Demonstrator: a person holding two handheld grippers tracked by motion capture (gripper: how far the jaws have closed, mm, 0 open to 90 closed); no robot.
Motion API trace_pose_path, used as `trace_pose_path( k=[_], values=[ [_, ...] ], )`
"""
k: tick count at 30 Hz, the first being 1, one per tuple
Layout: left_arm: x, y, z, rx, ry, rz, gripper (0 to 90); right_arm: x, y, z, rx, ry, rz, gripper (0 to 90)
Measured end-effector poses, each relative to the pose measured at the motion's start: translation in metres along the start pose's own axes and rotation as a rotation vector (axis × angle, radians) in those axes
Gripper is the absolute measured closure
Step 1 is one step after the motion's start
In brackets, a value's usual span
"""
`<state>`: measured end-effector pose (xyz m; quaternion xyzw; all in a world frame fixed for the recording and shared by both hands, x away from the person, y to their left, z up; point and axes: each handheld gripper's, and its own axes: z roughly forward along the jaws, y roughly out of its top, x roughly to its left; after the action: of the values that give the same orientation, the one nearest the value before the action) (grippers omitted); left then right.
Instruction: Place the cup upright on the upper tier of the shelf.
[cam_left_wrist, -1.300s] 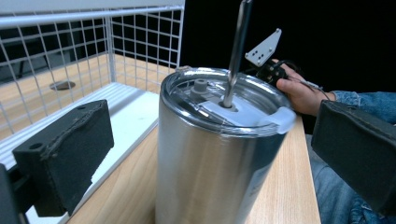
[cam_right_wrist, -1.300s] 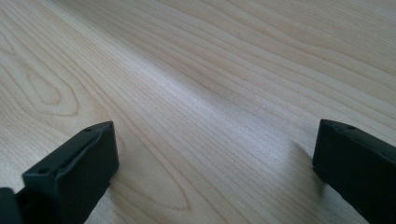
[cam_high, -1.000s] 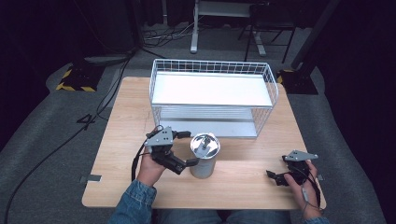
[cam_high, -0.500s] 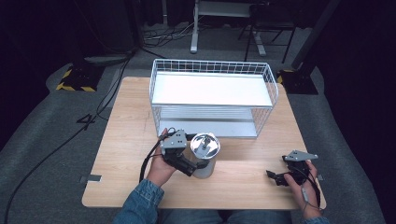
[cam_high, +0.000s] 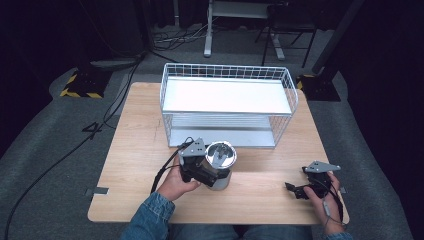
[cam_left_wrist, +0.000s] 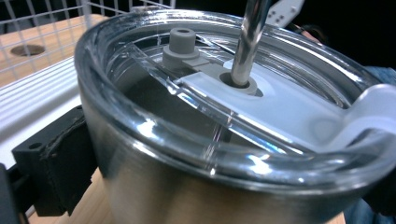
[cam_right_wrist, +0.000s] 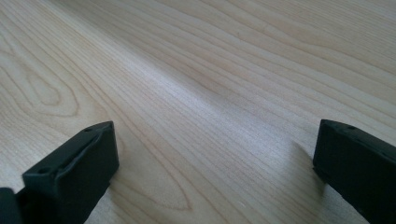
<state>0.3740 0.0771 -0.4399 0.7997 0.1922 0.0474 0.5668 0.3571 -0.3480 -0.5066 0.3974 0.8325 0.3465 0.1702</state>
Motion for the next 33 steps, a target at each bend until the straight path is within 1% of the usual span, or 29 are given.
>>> trace_pose_path(
  k=[1,2,4,6,8,9,14,15,18,19,21,22,23,24,25,26,30,31,33],
  values=[
    [-0.001,0.000,0.001,0.009,0.017,0.010,0.0,0.000,0.000,0.000,-0.001,0.001,0.001,0.4],
    [-0.002,0.000,0.002,0.017,0.022,0.010,0.0,0.000,0.000,0.000,0.000,0.000,0.001,0.4],
    [-0.001,-0.002,0.002,0.033,0.023,0.028,0.1,0.000,0.000,0.000,0.000,0.000,0.001,0.4],
    [-0.001,-0.002,0.001,0.022,0.022,0.050,1.2,0.000,0.000,0.000,-0.001,0.001,0.001,0.4],
    [-0.002,-0.002,0.001,0.027,0.036,0.045,1.5,0.000,0.000,0.000,-0.001,0.000,0.001,0.4],
    [-0.003,-0.001,0.001,0.027,0.046,0.051,1.7,0.000,0.000,0.000,0.000,0.000,-0.001,0.5],
    [-0.003,-0.001,0.001,0.032,0.050,0.054,2.1,0.000,0.000,0.000,-0.002,-0.003,-0.001,0.6],
    [-0.004,0.000,0.001,0.035,0.053,0.050,2.2,0.000,0.000,0.000,-0.002,-0.003,-0.001,0.6],
    [-0.006,0.002,-0.001,0.042,0.071,0.060,2.9,0.000,0.000,0.000,-0.002,-0.004,0.000,0.6],
    [-0.006,0.004,-0.003,0.046,0.070,0.047,3.2,0.000,0.000,0.000,-0.002,-0.003,-0.001,0.6],
    [-0.006,0.005,-0.005,0.052,0.049,0.017,3.4,0.000,0.000,0.000,-0.002,-0.003,-0.001,0.6],
    [-0.007,0.006,-0.006,0.051,0.046,0.014,3.5,0.001,0.000,0.000,-0.003,-0.004,0.001,0.6],
    [-0.008,0.007,-0.007,0.058,0.051,0.023,3.5,0.001,0.000,0.000,-0.003,-0.004,0.000,0.6],
    [-0.009,0.008,-0.007,0.066,0.061,0.039,3.5,0.000,0.000,0.000,-0.002,-0.003,0.000,0.6],
    [-0.011,0.009,-0.009,0.072,0.073,0.045,3.5,0.000,0.000,0.000,-0.001,-0.001,-0.002,0.6],
    [-0.012,0.010,-0.010,0.070,0.083,0.046,3.5,0.000,0.000,0.000,0.000,-0.001,-0.003,0.6],
    [-0.012,0.016,-0.018,0.057,0.087,0.034,3.5,0.000,0.000,0.000,-0.002,-0.003,-0.002,0.6],
    [-0.012,0.019,-0.020,0.059,0.096,0.040,3.5,0.000,0.000,0.000,-0.002,-0.004,-0.001,0.6],
    [-0.013,0.025,-0.024,0.055,0.101,0.050,3.5,0.000,0.000,0.000,-0.002,-0.004,0.000,0.6]
  ],
)
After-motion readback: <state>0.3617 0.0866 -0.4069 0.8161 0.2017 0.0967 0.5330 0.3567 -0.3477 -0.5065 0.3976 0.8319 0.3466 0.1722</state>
